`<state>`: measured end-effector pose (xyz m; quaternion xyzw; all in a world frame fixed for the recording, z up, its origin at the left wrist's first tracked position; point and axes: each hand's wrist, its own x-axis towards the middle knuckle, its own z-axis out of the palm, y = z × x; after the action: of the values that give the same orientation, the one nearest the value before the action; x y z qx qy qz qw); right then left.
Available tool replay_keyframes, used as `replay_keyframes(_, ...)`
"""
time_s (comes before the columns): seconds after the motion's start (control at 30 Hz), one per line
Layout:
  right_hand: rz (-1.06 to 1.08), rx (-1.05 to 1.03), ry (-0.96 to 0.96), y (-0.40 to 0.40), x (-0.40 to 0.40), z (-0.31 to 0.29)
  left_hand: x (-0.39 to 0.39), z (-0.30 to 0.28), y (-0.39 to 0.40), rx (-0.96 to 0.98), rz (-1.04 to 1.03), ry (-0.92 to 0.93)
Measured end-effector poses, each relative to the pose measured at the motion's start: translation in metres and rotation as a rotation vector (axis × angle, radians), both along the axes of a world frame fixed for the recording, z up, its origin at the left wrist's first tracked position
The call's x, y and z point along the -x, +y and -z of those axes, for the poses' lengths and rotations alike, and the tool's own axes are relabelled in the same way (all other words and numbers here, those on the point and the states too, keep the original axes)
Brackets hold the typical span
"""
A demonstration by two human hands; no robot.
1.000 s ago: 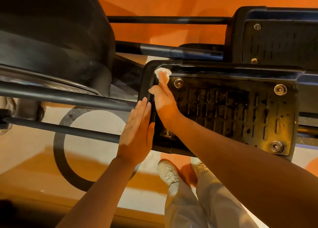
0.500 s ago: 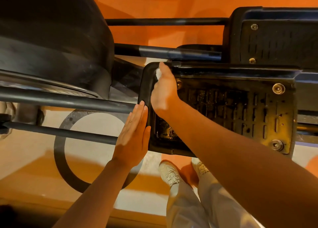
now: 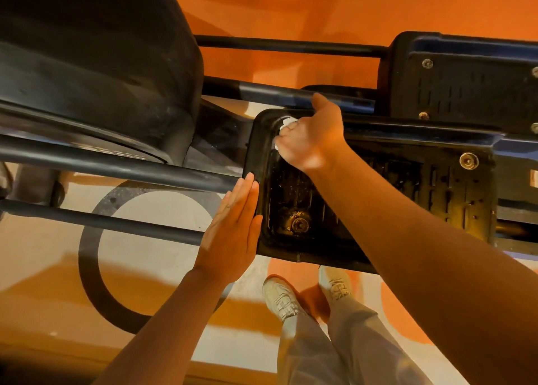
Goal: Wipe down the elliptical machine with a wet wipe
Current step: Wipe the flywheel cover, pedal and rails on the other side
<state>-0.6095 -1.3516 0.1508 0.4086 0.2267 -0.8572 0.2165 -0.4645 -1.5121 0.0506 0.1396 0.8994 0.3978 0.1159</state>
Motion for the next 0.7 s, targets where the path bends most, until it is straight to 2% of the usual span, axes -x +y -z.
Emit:
replay_keyframes(0.1, -0.219, -0.102, 0.059, -0.008, 0.000, 0.014, 0.001, 0.002, -0.002, 0.018, 0.014, 0.027)
replay_keyframes(0.23, -0.665, -0.493, 0.130, -0.003, -0.013, 0.026, 0.001, 0.001, -0.002, -0.037, 0.013, -0.033)
replay_keyframes(0.3, -0.908, -0.678, 0.167, 0.001, -0.019, 0.025, 0.001, 0.002, -0.004, 0.065, 0.038, 0.042)
replay_keyframes(0.33, -1.011, -0.732, 0.168, 0.002, -0.022, 0.023, 0.000, 0.003, -0.005, 0.056, 0.045, 0.054)
replay_keyframes(0.43, -1.216, -0.695, 0.111, 0.009, -0.044, 0.010, 0.000, 0.006, -0.005, -0.105, -0.005, 0.004)
replay_keyframes(0.53, -1.289, -0.559, 0.088, 0.012, -0.074, 0.001, -0.001, 0.004, -0.004, -0.096, -0.033, 0.001)
replay_keyframes(0.57, -1.251, -0.510, 0.074, 0.010, -0.078, 0.001, -0.001, 0.003, -0.003, -0.068, -0.036, 0.031)
replay_keyframes(0.7, -0.857, -0.490, 0.094, 0.002, -0.065, 0.006, 0.000, -0.004, -0.004, 0.054, 0.035, 0.142)
